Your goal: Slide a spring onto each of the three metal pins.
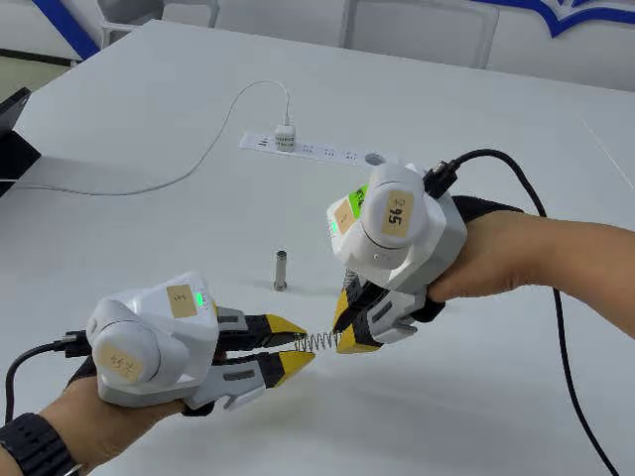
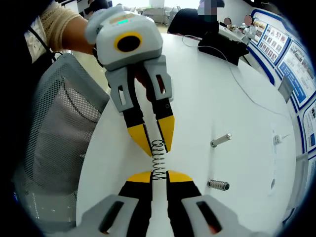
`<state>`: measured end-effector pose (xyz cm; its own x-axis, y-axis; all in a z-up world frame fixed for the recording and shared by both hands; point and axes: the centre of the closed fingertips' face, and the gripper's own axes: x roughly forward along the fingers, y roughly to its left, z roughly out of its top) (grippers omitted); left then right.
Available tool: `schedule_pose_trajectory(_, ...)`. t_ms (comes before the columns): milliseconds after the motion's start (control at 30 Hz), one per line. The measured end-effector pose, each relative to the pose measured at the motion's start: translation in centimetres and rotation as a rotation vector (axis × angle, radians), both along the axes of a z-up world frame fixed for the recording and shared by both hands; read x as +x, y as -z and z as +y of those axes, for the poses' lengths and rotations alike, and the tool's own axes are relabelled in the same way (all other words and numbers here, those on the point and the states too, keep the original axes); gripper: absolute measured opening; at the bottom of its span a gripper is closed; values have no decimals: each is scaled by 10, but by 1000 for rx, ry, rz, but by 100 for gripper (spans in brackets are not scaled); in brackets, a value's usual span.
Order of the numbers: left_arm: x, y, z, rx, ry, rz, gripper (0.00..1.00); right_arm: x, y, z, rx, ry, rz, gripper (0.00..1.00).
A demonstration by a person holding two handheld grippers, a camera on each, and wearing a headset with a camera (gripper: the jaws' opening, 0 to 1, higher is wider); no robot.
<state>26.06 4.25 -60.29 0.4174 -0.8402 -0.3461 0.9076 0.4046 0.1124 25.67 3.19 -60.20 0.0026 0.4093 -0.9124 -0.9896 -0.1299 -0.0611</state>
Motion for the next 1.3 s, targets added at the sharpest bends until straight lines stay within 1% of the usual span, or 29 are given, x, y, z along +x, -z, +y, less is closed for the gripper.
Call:
schedule_pose_trajectory(133,1,0,1,1,-5,0,12,0,-11,3,12,-3,-8,11)
schedule_pose_trajectory(233,2,0,1,4,-7,-2,11,-1,-21,9,36,-7,-15,11)
schedule_pose_trajectory(333,2,-1,1,0,-5,-2,11,-3,-27,13,39,-16,-26,11)
schedule_pose_trajectory(633,1,-2,-1,-6,-5,1,11,-7,-37,27,51,-43,-46,11)
schedule_pose_trajectory(800,1,-5,-1,-17,-9,0,11,-10,-43,37,61,-59,-53,11)
schedule_pose_trajectory(1000,2,-5,-1,-23,-15,-1,11,-8,-42,39,62,-58,-55,12)
schedule_pose_trajectory(1067,3,-5,-1,-24,-15,0,11,-9,-42,39,61,-58,-48,12)
schedule_pose_trajectory(1133,2,-6,-2,-29,-14,1,11,-8,-39,38,53,-52,-41,15)
schedule_pose_trajectory(1300,2,-4,-3,-28,-9,2,11,-7,-33,35,39,-45,-30,16)
